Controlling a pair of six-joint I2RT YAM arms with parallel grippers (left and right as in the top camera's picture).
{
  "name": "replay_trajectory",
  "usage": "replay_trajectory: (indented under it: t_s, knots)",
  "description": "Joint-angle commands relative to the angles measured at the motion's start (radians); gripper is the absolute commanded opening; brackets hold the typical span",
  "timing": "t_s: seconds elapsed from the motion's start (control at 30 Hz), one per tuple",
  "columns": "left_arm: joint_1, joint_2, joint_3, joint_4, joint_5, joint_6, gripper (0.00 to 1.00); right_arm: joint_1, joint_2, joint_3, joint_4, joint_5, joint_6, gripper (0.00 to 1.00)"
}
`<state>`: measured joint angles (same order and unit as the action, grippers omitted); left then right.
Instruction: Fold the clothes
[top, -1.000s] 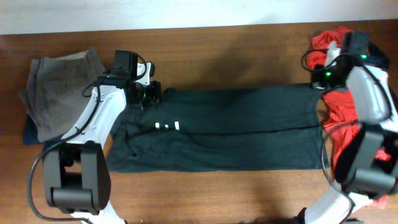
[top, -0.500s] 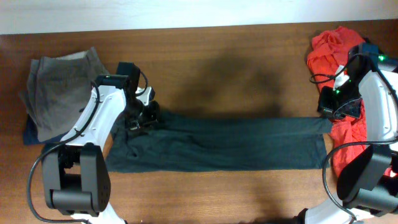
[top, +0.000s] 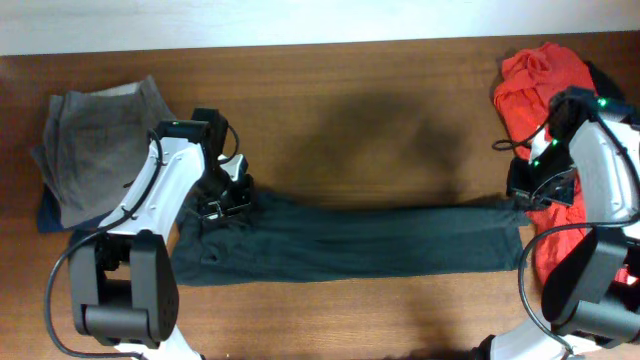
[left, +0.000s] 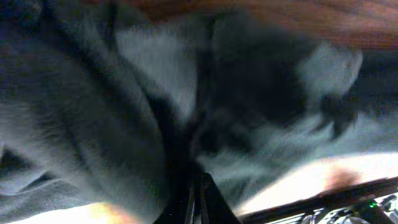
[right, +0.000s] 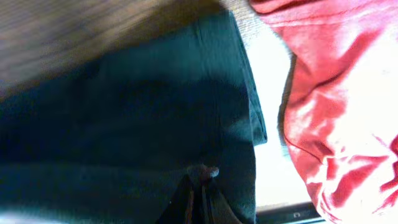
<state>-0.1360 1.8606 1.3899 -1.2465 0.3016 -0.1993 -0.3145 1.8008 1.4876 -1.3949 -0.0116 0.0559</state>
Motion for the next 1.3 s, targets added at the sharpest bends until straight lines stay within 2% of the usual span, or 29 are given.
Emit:
replay_trajectory:
  t_s: [0.0,0.1,0.3,0.33,0.4,0.5,0.57,0.67,0.7,0.73,0.77,0.8,0.93,1.27]
  knots:
    - [-0.031,-0.021,0.011,-0.005,-0.014,0.013,0.07,-0.006,-0.016,-0.072,0.04,0.02,0.009,0.04]
    - [-0.061,-0.021,-0.001,-0.006,-0.021,0.013,0.18,-0.006,-0.015,-0.119,0.079,0.02,0.009,0.04]
    - [-0.086,-0.021,-0.013,-0.05,-0.109,0.013,0.19,-0.006,-0.015,-0.157,0.117,0.021,0.009,0.05]
    - [-0.086,-0.021,-0.013,-0.067,-0.11,0.013,0.18,-0.006,-0.015,-0.158,0.121,0.021,0.009,0.05]
    - [-0.086,-0.021,-0.013,-0.09,-0.132,0.013,0.09,-0.006,-0.015,-0.158,0.125,0.021,0.009,0.09]
    - [-0.086,-0.021,-0.013,-0.12,-0.144,0.013,0.08,-0.006,-0.014,-0.158,0.128,0.024,0.009,0.11]
    - [-0.086,-0.021,-0.013,-0.127,-0.141,0.013,0.0,-0.006,-0.014,-0.158,0.128,0.024,0.009,0.11]
    - [-0.086,-0.061,0.017,-0.062,-0.142,0.013,0.01,-0.006,-0.014,-0.158,0.128,0.024,0.009,0.12]
    - [-0.086,-0.073,0.027,-0.035,-0.141,0.013,0.03,-0.006,-0.014,-0.158,0.129,0.024,0.009,0.13]
    - [-0.086,-0.09,0.035,0.005,-0.142,0.013,0.16,-0.006,-0.014,-0.158,0.129,0.024,0.009,0.15]
    - [-0.086,-0.111,0.038,0.076,-0.14,0.013,0.4,-0.006,-0.014,-0.158,0.129,0.024,0.009,0.15]
    - [-0.087,-0.119,0.038,0.134,-0.121,0.013,0.52,-0.006,-0.014,-0.158,0.129,0.024,0.009,0.15]
    - [-0.095,-0.105,0.037,0.211,-0.081,0.013,0.56,-0.006,-0.014,-0.158,0.129,0.024,0.009,0.15]
    - [-0.111,0.026,0.036,0.233,-0.027,0.013,0.55,-0.006,-0.014,-0.158,0.131,0.024,0.009,0.15]
